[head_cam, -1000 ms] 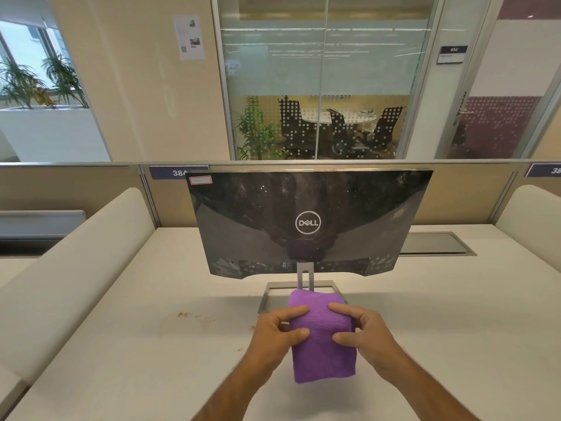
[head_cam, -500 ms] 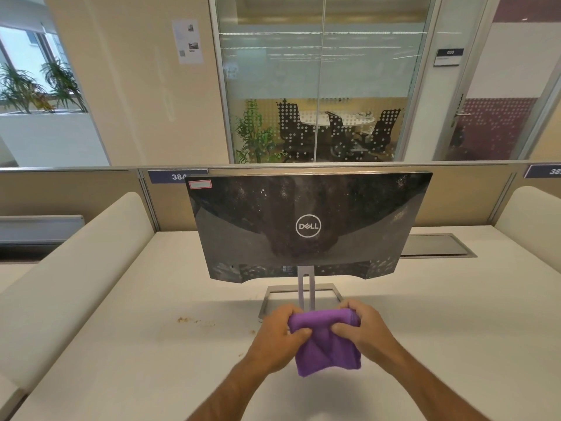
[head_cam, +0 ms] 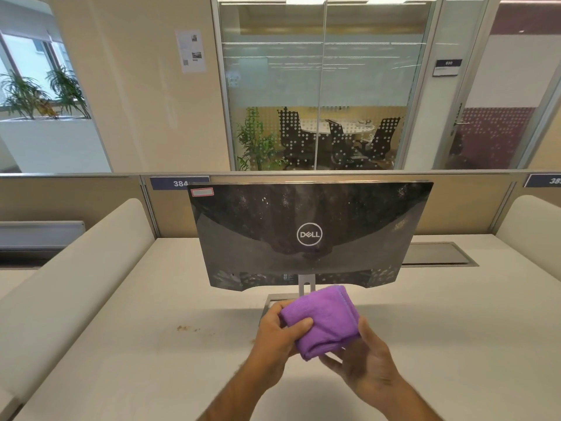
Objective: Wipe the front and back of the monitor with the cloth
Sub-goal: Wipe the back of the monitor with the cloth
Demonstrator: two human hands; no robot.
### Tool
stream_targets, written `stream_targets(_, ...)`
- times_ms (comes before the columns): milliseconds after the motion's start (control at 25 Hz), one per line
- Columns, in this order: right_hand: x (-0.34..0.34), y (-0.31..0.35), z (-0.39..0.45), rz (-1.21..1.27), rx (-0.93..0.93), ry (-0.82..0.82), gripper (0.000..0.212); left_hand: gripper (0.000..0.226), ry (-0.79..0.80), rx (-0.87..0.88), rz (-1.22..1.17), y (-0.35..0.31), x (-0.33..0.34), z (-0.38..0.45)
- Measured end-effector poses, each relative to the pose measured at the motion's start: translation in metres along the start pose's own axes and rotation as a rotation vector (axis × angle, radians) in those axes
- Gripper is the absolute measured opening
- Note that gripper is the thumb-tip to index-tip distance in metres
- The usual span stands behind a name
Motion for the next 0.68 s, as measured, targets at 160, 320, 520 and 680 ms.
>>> stream_targets(160,0.025,0.003,0.0,0.067,-0.104,0.012,0.09,0.057,-0.075,0.064,-0.06,-0.005,0.003,-0.002)
stream_targets(320,0.03,0.017,0.008,-0.036,-0.214,-0.105,0.061,0.059,-0.065,0.067,-0.017,-0.004,0.005,-0.004)
stream_targets(520,0.035,0.075,0.006,-0.257,-0.385,-0.215,0.043,0.05,-0.295,0.211,0.21,-0.04,-0.027,-0.013)
stream_targets(680,0.056,0.195,-0.004,-0.735,-0.81,-0.237,0.023,0.035,-0.651,0.484,0.246,-0.115,-0.097,-0.03)
Point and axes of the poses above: each hand's wrist, its own z-axis towards the middle knuckle, its own x-axis out of the palm, y = z × x, the point moved 7 cm from there along z, towards the middle knuckle, and after that the axes turned 11 degrees about -x, right-handed, at the moved point
